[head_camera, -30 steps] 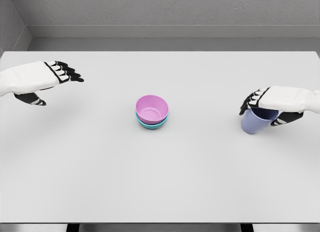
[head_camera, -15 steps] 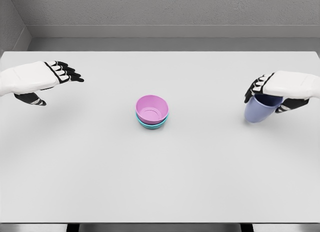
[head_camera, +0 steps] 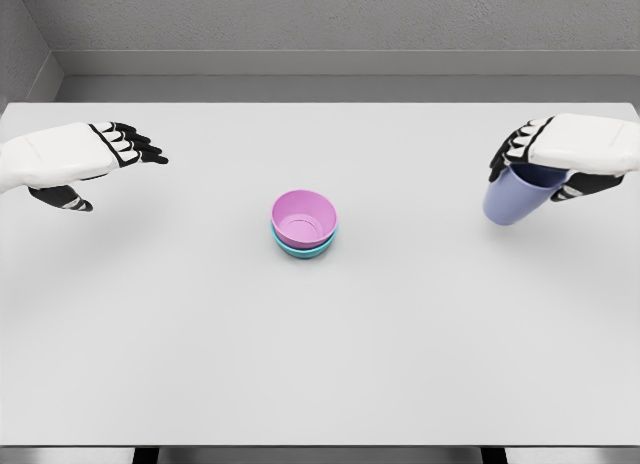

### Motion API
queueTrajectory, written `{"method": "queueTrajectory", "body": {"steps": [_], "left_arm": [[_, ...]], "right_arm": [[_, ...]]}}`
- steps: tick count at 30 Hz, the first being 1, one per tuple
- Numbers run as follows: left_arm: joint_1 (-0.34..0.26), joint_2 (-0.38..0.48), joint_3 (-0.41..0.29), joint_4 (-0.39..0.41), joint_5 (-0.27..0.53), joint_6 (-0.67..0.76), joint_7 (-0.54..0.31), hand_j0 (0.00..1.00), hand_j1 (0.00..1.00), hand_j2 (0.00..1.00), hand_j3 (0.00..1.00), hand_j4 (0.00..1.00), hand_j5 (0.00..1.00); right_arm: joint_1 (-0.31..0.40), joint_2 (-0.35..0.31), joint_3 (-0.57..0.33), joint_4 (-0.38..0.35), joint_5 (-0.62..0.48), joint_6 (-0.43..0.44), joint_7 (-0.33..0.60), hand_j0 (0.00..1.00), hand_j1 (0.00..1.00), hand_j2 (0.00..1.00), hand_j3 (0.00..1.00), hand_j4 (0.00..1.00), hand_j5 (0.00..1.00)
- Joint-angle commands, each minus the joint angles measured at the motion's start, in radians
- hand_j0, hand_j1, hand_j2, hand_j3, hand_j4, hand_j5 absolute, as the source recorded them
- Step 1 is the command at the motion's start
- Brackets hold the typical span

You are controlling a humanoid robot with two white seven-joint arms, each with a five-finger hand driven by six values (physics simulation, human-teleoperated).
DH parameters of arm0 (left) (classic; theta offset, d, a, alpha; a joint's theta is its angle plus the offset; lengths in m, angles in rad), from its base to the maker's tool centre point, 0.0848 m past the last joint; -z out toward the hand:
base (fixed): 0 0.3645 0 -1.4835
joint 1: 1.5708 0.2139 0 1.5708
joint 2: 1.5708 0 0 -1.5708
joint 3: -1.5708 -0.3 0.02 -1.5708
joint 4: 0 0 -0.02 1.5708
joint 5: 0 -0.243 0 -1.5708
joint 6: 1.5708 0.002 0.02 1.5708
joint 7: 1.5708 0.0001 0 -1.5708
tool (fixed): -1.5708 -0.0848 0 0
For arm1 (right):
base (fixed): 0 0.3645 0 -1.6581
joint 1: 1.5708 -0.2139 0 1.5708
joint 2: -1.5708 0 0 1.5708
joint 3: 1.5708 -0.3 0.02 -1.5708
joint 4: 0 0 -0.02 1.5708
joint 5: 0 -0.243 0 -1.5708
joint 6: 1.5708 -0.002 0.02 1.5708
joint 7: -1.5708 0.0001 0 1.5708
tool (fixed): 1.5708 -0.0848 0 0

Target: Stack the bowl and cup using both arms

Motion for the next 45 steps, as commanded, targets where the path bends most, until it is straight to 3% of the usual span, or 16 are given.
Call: {"method": "queueTrajectory", "body": {"steps": [1, 25, 30, 45], "left_arm": [[0.0, 0.001, 0.001, 0.0, 0.005, 0.002, 0.0, 1.0, 1.0, 1.0, 1.0, 1.0, 1.0], [0.0, 0.001, 0.001, 0.0, 0.005, 0.002, 0.0, 1.0, 1.0, 1.0, 1.0, 1.0, 1.0], [0.0, 0.001, 0.001, 0.0, 0.005, 0.002, 0.0, 1.0, 1.0, 1.0, 1.0, 1.0, 1.0], [0.0, 0.001, 0.001, 0.0, 0.005, 0.002, 0.0, 1.0, 1.0, 1.0, 1.0, 1.0, 1.0]], "right_arm": [[0.0, 0.002, 0.0, -0.034, -0.005, 0.003, 0.0, 0.68, 0.68, 0.68, 0.68, 0.68, 0.68], [-0.077, 0.092, 0.015, -0.097, -0.007, 0.003, 0.0, 0.65, 0.65, 0.65, 0.65, 0.65, 0.65], [-0.1, 0.157, 0.029, -0.096, -0.007, 0.003, 0.0, 0.65, 0.65, 0.65, 0.65, 0.65, 0.65], [-0.144, 0.269, 0.092, -0.096, -0.005, 0.003, 0.0, 0.65, 0.65, 0.65, 0.65, 0.65, 0.65]]}}
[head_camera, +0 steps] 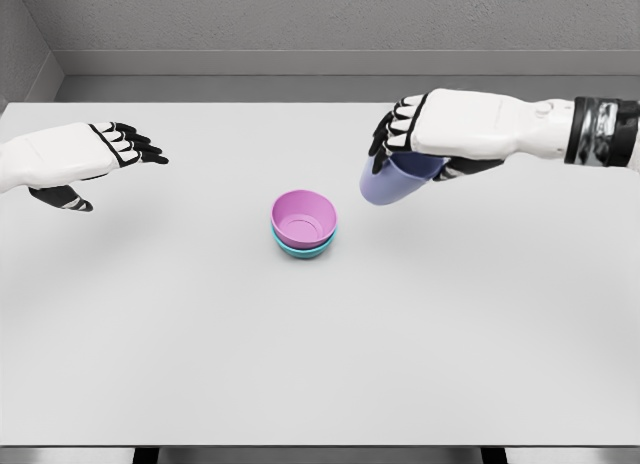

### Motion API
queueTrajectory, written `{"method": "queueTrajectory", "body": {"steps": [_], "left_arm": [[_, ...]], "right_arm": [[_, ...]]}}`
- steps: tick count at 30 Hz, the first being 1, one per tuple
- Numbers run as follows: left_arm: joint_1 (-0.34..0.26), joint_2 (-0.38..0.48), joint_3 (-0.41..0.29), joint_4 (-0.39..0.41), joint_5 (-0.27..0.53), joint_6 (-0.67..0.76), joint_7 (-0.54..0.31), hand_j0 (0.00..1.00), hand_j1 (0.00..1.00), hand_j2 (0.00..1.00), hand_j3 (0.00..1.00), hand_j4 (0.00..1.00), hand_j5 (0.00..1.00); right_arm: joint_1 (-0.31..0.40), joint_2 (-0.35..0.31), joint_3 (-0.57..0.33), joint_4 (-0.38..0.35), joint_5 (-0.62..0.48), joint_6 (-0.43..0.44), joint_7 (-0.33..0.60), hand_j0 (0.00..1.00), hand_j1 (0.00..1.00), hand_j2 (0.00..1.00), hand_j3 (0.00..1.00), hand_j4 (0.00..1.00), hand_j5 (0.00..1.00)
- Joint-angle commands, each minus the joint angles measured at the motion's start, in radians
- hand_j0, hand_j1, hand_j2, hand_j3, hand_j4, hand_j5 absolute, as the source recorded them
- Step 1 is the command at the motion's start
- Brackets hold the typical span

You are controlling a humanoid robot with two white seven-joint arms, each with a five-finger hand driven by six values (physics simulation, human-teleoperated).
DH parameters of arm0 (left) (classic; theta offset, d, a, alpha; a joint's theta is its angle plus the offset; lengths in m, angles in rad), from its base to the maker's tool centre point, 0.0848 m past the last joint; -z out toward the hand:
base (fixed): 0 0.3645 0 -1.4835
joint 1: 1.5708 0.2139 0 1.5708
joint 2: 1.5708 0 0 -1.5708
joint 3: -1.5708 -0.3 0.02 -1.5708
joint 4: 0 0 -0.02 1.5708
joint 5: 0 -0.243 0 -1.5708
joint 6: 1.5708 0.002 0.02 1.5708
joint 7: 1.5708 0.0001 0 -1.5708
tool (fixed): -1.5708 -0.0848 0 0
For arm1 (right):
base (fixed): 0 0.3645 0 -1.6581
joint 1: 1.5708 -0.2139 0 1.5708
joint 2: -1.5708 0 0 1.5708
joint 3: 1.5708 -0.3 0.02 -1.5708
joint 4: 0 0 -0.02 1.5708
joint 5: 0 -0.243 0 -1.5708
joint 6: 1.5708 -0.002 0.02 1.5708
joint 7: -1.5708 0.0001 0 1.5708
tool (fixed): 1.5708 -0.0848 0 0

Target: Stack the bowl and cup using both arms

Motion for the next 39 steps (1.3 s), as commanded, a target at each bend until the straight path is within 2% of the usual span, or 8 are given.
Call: {"method": "queueTrajectory", "body": {"steps": [1, 17, 26, 34, 39], "left_arm": [[0.0, 0.001, 0.001, 0.0, 0.005, 0.002, 0.0, 1.0, 1.0, 1.0, 1.0, 1.0, 1.0], [0.0, 0.001, 0.001, 0.0, 0.005, 0.002, 0.0, 1.0, 1.0, 1.0, 1.0, 1.0, 1.0], [0.0, 0.001, 0.001, 0.0, 0.005, 0.002, 0.0, 1.0, 1.0, 1.0, 1.0, 1.0, 1.0], [0.0, 0.001, 0.001, 0.0, 0.005, 0.002, 0.0, 1.0, 1.0, 1.0, 1.0, 1.0, 1.0], [0.002, 0.001, 0.001, 0.0, 0.005, 0.002, 0.0, 1.0, 1.0, 1.0, 1.0, 1.0, 1.0]], "right_arm": [[-0.002, 0.029, 0.024, 0.0, -0.006, 0.003, -0.001, 0.65, 0.65, 0.65, 0.65, 0.65, 0.65], [-0.052, 0.132, 0.089, 0.012, -0.003, 0.003, -0.001, 0.65, 0.65, 0.65, 0.65, 0.65, 0.65], [-0.081, 0.206, 0.132, 0.096, 0.018, 0.003, -0.001, 0.65, 0.65, 0.65, 0.65, 0.65, 0.65], [-0.089, 0.233, 0.153, 0.168, 0.043, 0.003, -0.001, 0.65, 0.65, 0.65, 0.65, 0.65, 0.65], [-0.097, 0.243, 0.184, 0.176, 0.046, 0.003, -0.001, 0.66, 0.66, 0.66, 0.66, 0.66, 0.66]]}}
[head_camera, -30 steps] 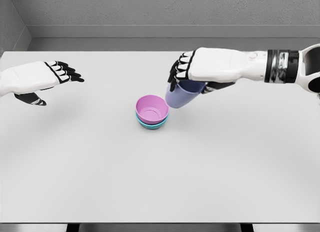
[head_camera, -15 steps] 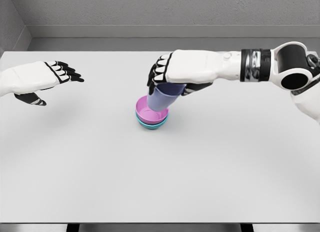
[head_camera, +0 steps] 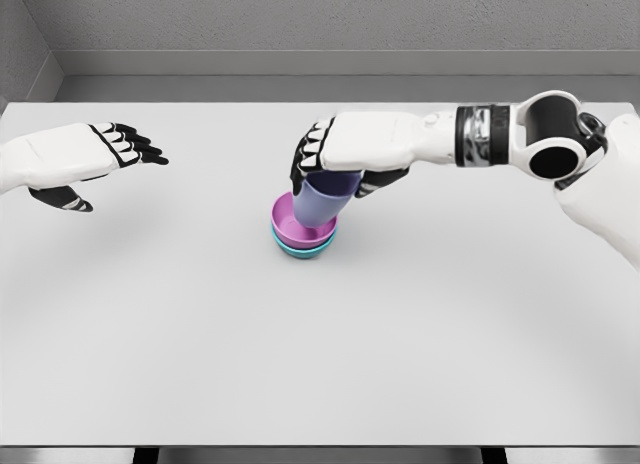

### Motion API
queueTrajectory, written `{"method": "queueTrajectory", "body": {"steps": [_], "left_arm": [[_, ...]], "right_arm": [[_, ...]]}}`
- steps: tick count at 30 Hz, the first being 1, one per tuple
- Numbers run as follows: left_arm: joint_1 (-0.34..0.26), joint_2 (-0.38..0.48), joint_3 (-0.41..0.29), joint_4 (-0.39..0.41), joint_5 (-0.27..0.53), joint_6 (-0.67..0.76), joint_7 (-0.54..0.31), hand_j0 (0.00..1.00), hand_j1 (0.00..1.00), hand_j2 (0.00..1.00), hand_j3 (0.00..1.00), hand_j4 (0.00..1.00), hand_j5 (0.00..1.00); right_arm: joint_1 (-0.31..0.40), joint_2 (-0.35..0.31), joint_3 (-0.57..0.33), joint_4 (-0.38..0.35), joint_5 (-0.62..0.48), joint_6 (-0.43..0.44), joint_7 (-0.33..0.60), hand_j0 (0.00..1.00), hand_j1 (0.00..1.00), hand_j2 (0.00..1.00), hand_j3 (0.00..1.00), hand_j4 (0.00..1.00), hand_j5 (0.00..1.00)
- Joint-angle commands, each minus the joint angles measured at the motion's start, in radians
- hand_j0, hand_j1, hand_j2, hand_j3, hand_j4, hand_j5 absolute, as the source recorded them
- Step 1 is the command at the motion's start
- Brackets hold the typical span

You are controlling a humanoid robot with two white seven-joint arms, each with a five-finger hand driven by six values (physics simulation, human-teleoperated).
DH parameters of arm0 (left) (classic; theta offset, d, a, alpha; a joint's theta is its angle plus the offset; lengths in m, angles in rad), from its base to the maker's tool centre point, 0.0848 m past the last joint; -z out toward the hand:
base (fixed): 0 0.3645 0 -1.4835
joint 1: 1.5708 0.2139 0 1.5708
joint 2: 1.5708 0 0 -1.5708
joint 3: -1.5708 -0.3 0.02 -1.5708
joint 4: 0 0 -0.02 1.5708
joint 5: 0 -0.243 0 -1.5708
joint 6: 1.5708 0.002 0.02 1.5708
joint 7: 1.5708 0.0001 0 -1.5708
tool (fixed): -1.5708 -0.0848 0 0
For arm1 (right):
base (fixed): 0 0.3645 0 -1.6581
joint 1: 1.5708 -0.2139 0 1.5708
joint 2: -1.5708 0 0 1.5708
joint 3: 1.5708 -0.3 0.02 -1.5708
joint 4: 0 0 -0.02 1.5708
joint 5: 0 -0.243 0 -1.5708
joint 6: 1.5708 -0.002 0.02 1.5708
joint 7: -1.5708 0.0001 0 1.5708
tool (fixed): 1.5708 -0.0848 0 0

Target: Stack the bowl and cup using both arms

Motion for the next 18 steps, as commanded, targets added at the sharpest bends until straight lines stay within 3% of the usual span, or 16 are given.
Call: {"method": "queueTrajectory", "body": {"steps": [1, 6, 7, 15, 17, 18], "left_arm": [[0.0, 0.001, 0.001, 0.0, 0.005, 0.002, 0.0, 1.0, 1.0, 1.0, 1.0, 1.0, 1.0], [0.002, 0.001, 0.001, 0.0, 0.005, 0.002, 0.001, 1.0, 1.0, 1.0, 1.0, 1.0, 1.0], [0.002, 0.001, 0.001, 0.0, 0.005, 0.002, 0.0, 1.0, 1.0, 1.0, 1.0, 1.0, 1.0], [0.002, 0.001, 0.001, 0.0, 0.005, 0.002, 0.0, 1.0, 1.0, 1.0, 1.0, 1.0, 1.0], [0.002, 0.001, 0.001, 0.0, 0.005, 0.002, 0.0, 1.0, 1.0, 1.0, 1.0, 1.0, 1.0], [0.002, 0.001, 0.001, 0.0, 0.005, 0.002, 0.0, 1.0, 1.0, 1.0, 1.0, 1.0, 1.0]], "right_arm": [[0.002, 0.014, 0.012, 0.016, -0.004, 0.003, -0.001, 0.66, 0.66, 0.66, 0.66, 0.66, 0.66], [0.0, 0.022, 0.024, 0.035, 0.003, 0.003, -0.001, 0.69, 0.69, 0.69, 0.69, 0.69, 0.69], [0.0, 0.022, 0.024, 0.035, 0.003, 0.003, -0.001, 1.0, 1.0, 1.0, 1.0, 1.0, 1.0], [0.0, 0.019, 0.038, 0.028, 0.003, 0.003, -0.001, 1.0, 1.0, 1.0, 1.0, 1.0, 1.0], [-0.037, -0.003, 0.015, -0.002, 0.002, 0.003, -0.001, 1.0, 1.0, 1.0, 1.0, 1.0, 1.0], [-0.037, -0.053, -0.062, -0.054, 0.0, 0.003, -0.001, 1.0, 1.0, 1.0, 1.0, 1.0, 1.0]]}}
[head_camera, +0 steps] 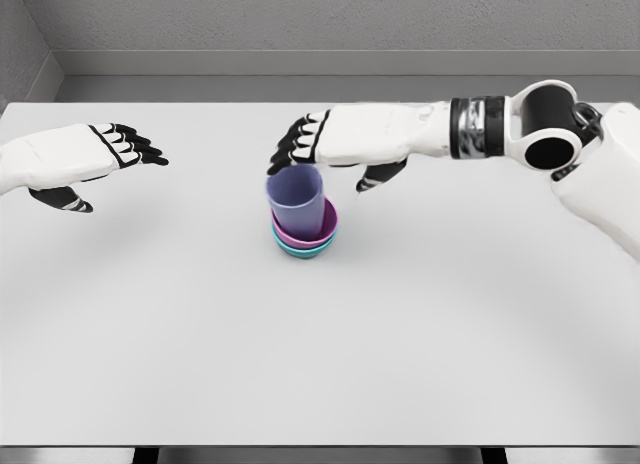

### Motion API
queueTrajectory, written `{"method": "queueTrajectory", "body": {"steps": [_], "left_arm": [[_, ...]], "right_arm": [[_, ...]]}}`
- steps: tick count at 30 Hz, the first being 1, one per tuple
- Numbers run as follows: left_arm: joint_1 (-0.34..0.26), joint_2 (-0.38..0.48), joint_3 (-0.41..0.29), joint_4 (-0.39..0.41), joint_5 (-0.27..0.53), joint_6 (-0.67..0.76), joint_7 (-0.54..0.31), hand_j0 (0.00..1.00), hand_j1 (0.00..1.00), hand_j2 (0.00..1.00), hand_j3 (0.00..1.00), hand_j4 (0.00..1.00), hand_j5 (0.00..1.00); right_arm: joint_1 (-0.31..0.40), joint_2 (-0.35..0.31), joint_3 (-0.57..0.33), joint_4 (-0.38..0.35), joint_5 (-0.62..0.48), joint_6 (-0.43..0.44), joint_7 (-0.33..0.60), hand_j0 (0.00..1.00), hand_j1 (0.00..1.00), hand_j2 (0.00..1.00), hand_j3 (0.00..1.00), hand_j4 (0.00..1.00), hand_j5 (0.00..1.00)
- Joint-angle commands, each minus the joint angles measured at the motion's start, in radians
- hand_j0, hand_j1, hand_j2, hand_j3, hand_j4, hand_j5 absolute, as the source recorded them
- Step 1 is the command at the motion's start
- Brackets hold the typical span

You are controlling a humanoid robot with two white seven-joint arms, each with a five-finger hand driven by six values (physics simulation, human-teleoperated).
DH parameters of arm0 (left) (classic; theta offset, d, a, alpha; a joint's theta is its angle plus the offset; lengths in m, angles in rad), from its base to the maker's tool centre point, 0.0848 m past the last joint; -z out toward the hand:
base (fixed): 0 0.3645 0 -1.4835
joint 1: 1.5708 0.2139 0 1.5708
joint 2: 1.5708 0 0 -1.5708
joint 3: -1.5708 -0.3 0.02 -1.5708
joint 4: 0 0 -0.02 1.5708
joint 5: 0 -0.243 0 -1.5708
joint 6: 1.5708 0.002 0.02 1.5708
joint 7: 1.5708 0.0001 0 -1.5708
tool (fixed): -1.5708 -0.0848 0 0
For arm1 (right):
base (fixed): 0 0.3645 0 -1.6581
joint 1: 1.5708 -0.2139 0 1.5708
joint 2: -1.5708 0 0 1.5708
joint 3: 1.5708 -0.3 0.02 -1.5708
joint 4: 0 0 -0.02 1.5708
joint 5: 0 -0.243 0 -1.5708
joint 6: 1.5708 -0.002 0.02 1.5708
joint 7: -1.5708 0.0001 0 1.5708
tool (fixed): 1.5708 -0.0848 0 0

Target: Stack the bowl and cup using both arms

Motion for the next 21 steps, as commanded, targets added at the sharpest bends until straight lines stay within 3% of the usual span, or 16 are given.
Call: {"method": "queueTrajectory", "body": {"steps": [1, 3, 7, 9, 12, 21], "left_arm": [[0.0, 0.001, 0.001, 0.0, 0.005, 0.002, 0.0, 1.0, 1.0, 1.0, 1.0, 1.0, 1.0], [0.0, 0.001, 0.001, 0.0, 0.005, 0.002, 0.0, 1.0, 1.0, 1.0, 1.0, 1.0, 1.0], [0.0, 0.0, 0.001, 0.0, 0.008, 0.002, 0.002, 1.0, 1.0, 1.0, 1.0, 1.0, 1.0], [0.002, -0.002, 0.001, 0.0, 0.008, 0.002, 0.002, 1.0, 1.0, 1.0, 1.0, 1.0, 1.0], [0.002, -0.006, -0.001, 0.0, 0.008, 0.002, 0.002, 1.0, 1.0, 1.0, 1.0, 1.0, 1.0], [0.018, -0.011, 0.001, 0.006, 0.008, 0.002, 0.002, 1.0, 1.0, 1.0, 1.0, 1.0, 1.0]], "right_arm": [[0.002, -0.114, -0.131, -0.113, -0.013, 0.004, -0.001, 1.0, 1.0, 1.0, 1.0, 1.0, 1.0], [0.043, -0.286, -0.239, -0.228, -0.021, 0.004, -0.001, 1.0, 1.0, 1.0, 1.0, 1.0, 1.0], [0.314, -0.46, -0.438, -0.259, -0.058, 0.004, -0.001, 1.0, 1.0, 1.0, 1.0, 1.0, 1.0], [0.396, -0.466, -0.494, -0.257, -0.058, 0.004, -0.001, 1.0, 1.0, 1.0, 1.0, 1.0, 1.0], [0.391, -0.431, -0.421, -0.27, -0.058, 0.004, -0.001, 1.0, 1.0, 1.0, 1.0, 1.0, 1.0], [0.39, -0.431, -0.418, -0.27, -0.058, 0.004, -0.001, 1.0, 1.0, 1.0, 1.0, 1.0, 1.0]]}}
